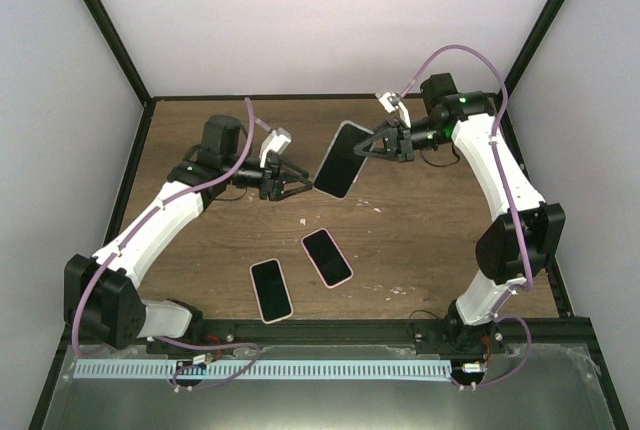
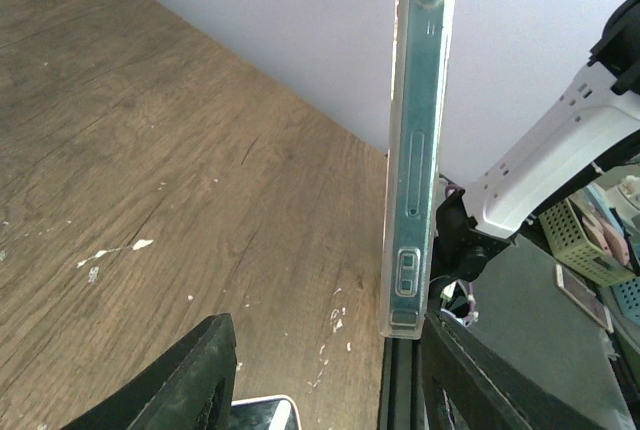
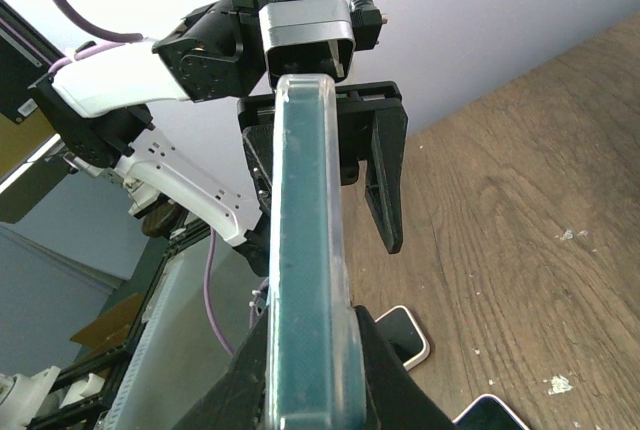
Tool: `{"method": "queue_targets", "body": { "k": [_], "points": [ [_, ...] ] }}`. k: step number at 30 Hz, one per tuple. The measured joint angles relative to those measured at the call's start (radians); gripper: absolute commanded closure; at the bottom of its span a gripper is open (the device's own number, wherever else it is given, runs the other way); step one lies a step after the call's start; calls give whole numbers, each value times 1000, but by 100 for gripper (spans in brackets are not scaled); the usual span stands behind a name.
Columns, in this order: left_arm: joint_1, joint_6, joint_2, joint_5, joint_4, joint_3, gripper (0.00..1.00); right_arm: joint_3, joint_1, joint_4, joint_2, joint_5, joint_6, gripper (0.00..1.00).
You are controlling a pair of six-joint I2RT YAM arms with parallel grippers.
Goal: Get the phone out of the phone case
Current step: Remove the phone case from the phone.
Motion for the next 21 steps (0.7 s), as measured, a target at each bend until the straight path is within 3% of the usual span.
{"method": "queue_targets", "body": {
  "k": [21],
  "points": [
    [-14, 85, 66, -136, -62, 41, 61, -16, 15, 66, -45, 114, -51, 99]
  ]
}}
